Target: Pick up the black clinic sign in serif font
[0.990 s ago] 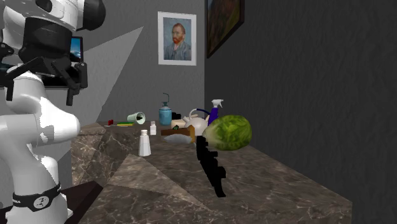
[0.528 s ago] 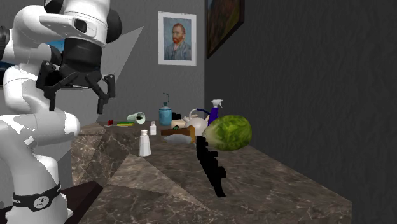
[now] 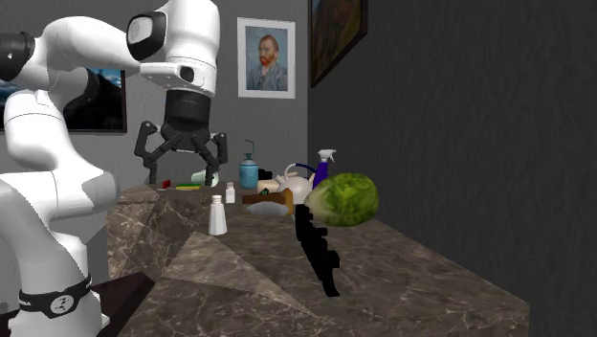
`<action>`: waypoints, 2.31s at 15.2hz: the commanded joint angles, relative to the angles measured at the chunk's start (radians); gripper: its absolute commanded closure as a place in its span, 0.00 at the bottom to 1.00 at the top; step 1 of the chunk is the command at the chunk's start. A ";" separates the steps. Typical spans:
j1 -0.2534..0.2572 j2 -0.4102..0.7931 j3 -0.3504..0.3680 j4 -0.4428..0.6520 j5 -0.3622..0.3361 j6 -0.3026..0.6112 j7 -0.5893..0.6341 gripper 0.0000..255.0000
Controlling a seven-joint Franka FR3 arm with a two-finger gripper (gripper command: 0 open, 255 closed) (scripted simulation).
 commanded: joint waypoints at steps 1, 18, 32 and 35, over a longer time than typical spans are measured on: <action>-0.001 0.042 0.057 0.015 0.023 0.038 0.085 0.00; -0.111 0.699 0.496 0.416 -0.255 0.247 0.879 0.00; -0.068 0.840 0.490 0.420 -0.381 0.325 1.013 1.00; -0.068 0.840 0.490 0.420 -0.381 0.325 1.013 1.00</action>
